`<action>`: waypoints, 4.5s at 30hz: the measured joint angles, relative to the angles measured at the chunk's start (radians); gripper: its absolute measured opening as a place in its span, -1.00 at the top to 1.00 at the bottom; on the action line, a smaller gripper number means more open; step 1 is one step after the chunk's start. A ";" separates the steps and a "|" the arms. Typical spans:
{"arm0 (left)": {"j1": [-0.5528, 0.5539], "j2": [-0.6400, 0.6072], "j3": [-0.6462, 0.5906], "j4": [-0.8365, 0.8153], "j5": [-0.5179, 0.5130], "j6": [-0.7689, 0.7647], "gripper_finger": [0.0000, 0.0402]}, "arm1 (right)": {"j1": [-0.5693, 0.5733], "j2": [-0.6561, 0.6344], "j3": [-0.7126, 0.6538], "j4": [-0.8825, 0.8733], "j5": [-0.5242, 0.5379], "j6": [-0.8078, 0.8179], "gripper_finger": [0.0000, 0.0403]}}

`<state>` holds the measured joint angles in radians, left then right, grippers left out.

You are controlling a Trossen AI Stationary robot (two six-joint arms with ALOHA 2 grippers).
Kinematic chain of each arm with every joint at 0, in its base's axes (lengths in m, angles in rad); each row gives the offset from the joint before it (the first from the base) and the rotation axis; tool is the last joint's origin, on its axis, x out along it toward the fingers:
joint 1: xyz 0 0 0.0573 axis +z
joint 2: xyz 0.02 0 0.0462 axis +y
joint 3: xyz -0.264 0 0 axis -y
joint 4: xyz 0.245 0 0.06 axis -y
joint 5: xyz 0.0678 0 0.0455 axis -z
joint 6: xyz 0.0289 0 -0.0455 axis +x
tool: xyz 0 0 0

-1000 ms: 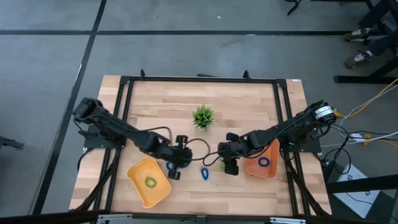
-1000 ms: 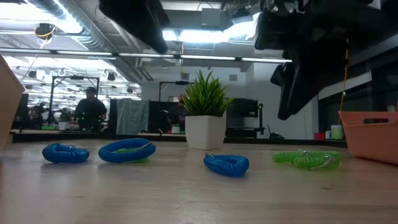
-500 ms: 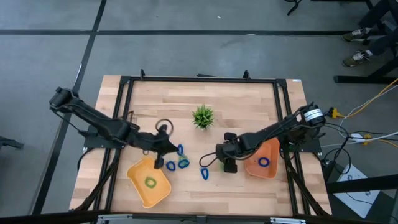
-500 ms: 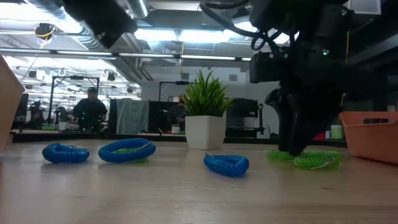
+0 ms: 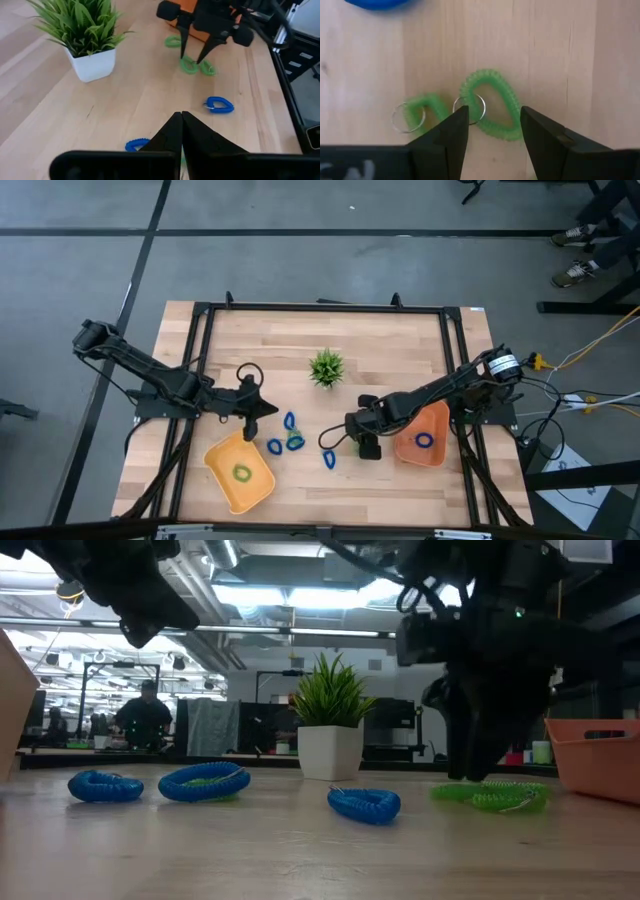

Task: Sort spring keychains
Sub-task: Put the green spring keychain into the yellow bin

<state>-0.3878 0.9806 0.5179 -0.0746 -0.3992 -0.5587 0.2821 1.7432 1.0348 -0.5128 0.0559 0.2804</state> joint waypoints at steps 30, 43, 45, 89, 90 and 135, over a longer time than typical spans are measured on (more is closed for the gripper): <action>0.000 0.001 0.000 -0.003 -0.001 -0.005 0.98 | -0.024 -0.003 -0.088 0.098 0.063 -0.049 0.12; 0.000 0.001 0.000 -0.003 -0.041 -0.005 0.98 | -0.024 -0.003 -0.098 0.150 0.064 -0.090 0.87; 0.000 0.001 0.000 -0.003 -0.055 -0.005 0.98 | -0.024 -0.002 -0.098 0.160 0.060 -0.114 0.93; 0.074 0.207 0.001 0.273 -0.020 -0.581 -0.01 | -0.103 -0.001 0.035 0.584 0.222 -0.425 0.86; 0.077 0.213 0.001 0.287 -0.015 -0.581 0.00 | -0.103 -0.001 0.035 0.602 0.223 -0.437 0.86; 0.082 0.230 0.001 0.349 -0.152 -0.509 0.79 | -0.220 -0.001 0.035 0.836 0.038 -0.550 0.86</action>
<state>-0.3058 1.2110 0.5190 0.2742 -0.5507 -1.0680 0.0616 1.7420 1.0695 0.3229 0.0937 -0.2699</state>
